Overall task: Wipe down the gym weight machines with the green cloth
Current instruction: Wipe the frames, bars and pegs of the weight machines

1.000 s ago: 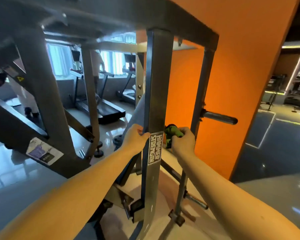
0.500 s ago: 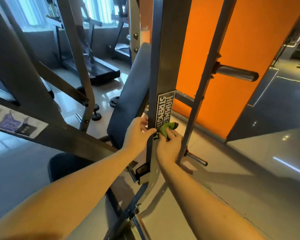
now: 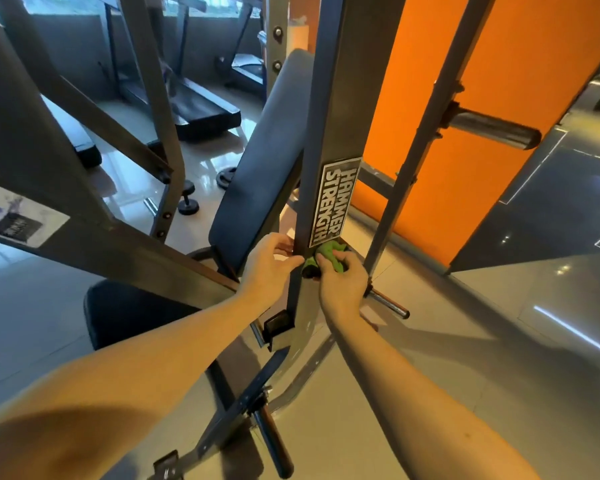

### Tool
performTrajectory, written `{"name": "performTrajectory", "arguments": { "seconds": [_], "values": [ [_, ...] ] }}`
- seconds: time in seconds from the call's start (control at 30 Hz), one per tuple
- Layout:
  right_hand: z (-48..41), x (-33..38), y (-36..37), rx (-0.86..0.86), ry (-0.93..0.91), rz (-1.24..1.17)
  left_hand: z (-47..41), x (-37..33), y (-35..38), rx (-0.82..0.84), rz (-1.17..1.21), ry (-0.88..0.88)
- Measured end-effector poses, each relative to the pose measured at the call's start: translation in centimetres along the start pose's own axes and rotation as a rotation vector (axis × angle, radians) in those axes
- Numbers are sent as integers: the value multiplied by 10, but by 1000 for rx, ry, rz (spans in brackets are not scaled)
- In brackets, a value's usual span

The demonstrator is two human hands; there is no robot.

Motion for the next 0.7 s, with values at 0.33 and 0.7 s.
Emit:
{"name": "performTrajectory", "arguments": {
  "seconds": [0.33,0.7],
  "values": [
    [13,-83,19,25,226,78,-2,13,11,-33,57,-28],
    [-5,-39,4,44,-143,147,0,25,18,-87,61,-56]
  ]
}}
Point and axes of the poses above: each hand's wrist, its own z-axis away from the middle knuckle, its own y-axis out of the palm, x = y × z, the point moved 2 cm from there along -z, towards the middle knuckle, and after that the axes turned 12 degrees about x, right-handed, at the moved point
